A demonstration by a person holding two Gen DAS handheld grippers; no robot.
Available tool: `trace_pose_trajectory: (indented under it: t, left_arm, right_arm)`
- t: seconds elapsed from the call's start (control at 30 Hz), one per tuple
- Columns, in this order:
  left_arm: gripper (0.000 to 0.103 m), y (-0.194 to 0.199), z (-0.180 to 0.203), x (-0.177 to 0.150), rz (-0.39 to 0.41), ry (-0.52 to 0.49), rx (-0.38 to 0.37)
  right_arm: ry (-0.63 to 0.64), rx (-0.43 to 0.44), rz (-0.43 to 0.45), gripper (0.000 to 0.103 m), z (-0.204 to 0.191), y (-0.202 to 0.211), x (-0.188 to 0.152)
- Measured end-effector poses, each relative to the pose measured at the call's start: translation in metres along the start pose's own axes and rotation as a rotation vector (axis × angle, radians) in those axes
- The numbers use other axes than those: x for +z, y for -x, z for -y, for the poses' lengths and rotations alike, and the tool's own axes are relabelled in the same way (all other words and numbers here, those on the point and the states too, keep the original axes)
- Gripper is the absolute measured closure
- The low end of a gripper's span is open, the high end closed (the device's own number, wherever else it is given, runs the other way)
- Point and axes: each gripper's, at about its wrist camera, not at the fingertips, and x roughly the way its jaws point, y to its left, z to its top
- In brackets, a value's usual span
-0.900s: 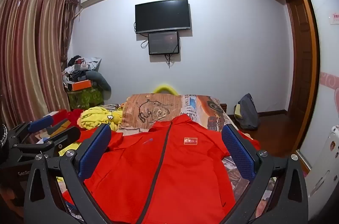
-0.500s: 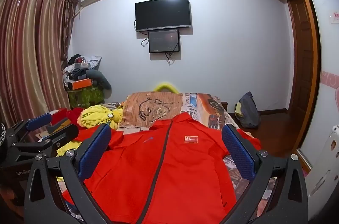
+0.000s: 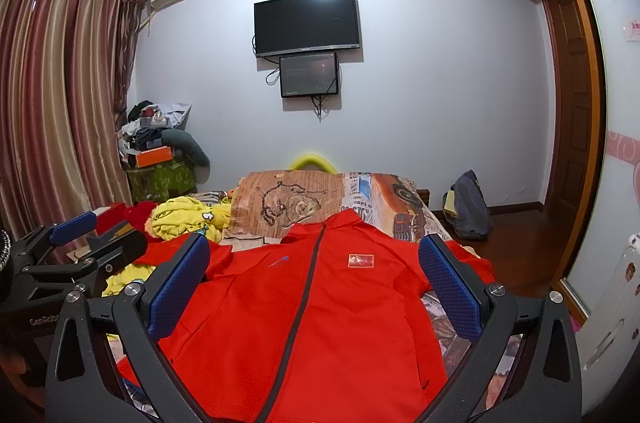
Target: Fold large clothes
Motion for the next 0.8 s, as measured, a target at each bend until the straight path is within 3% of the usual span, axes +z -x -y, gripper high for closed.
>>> trace_pose_trajectory:
  t: [0.8]
  left_arm:
    - [0.001,-0.0093,0.0003,-0.0008,-0.010,0.004,0.000]
  right_arm:
    - [-0.017,0.000,-0.010,0.000,0.0004,-0.0009,-0.0011]
